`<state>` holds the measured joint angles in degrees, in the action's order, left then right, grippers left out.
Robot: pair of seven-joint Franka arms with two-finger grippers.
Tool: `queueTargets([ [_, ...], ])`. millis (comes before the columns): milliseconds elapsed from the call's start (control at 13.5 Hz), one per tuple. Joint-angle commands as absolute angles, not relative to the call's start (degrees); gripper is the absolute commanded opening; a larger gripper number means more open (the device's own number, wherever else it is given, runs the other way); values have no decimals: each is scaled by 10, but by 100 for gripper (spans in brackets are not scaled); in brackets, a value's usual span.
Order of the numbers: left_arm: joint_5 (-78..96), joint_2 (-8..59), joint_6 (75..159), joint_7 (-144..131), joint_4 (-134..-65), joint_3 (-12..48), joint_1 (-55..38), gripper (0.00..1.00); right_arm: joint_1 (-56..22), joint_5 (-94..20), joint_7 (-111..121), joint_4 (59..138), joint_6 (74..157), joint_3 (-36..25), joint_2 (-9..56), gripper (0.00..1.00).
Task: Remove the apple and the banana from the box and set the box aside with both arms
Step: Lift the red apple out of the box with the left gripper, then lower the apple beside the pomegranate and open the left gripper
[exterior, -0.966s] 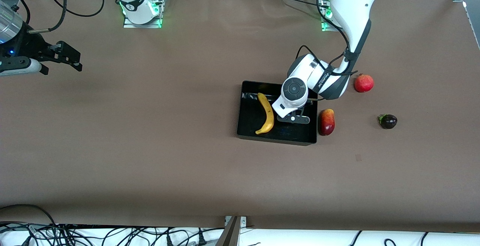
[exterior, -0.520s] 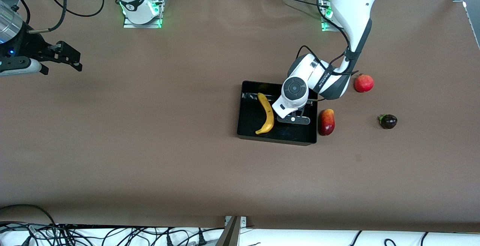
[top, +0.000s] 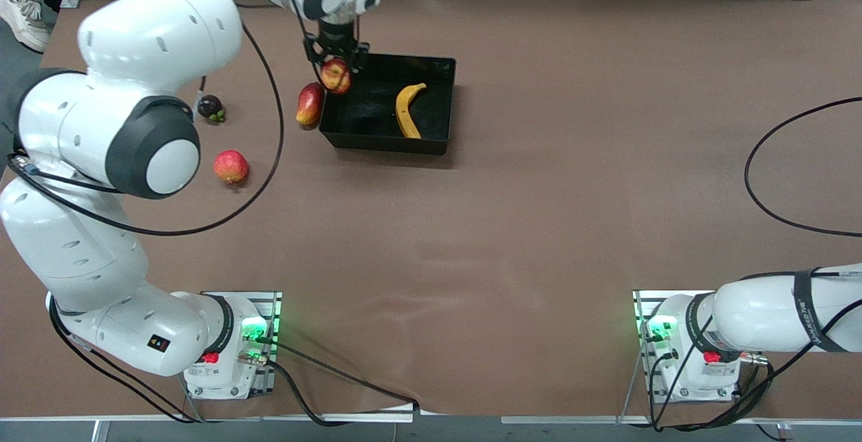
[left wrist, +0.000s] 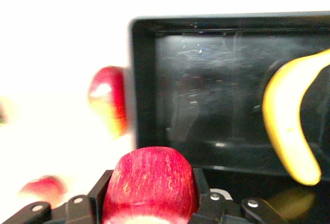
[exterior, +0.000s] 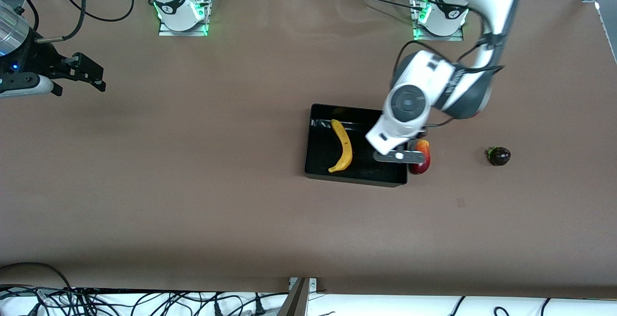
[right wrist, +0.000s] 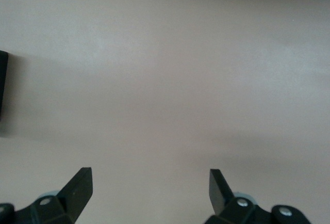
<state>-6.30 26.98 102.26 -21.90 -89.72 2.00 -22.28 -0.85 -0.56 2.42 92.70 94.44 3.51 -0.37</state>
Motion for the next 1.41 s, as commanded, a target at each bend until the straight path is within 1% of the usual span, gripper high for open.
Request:
queueTargets([
  [0,-69,263,987,-106,-901,26,-144,15,-6,-5,23,923,937,38,-7,100],
  [149,-69,255,970,-58,-946,27,-111,22,-6,-5,23,923,937,38,-7,100],
  [297,-76,237,996,-47,-1015,27,-105,22,-6,-5,23,923,937,38,-7,100],
  [446,-83,203,1085,-47,-1110,27,-98,22,-6,-5,24,923,938,38,-7,100],
  [520,-83,193,1139,-47,-1158,27,-98,22,-6,-5,23,923,937,38,-7,100],
  [594,-83,191,1183,-47,-1192,26,-96,22,-6,-5,24,923,937,38,-7,100],
  [817,-83,193,1289,-47,-1265,27,-75,23,-6,-5,24,923,937,38,-7,100],
  [891,-83,196,1302,-47,-1273,27,-75,26,-6,-5,24,923,937,38,-7,100],
  [966,-83,198,1303,-47,-1274,27,-75,45,-6,-5,24,922,938,38,-7,100],
  [1040,-83,198,1303,-47,-1273,27,-75,92,-6,-5,24,923,937,38,-7,100],
  [1114,-83,195,1300,-47,-1270,27,-75,100,-6,-5,24,923,937,38,-7,100],
  [1263,-83,180,1289,-47,-1258,29,-76,100,-6,-5,24,923,938,38,-7,100],
  [1337,-83,171,1256,-47,-1227,29,-79,100,-6,-5,23,923,938,38,-7,100],
])
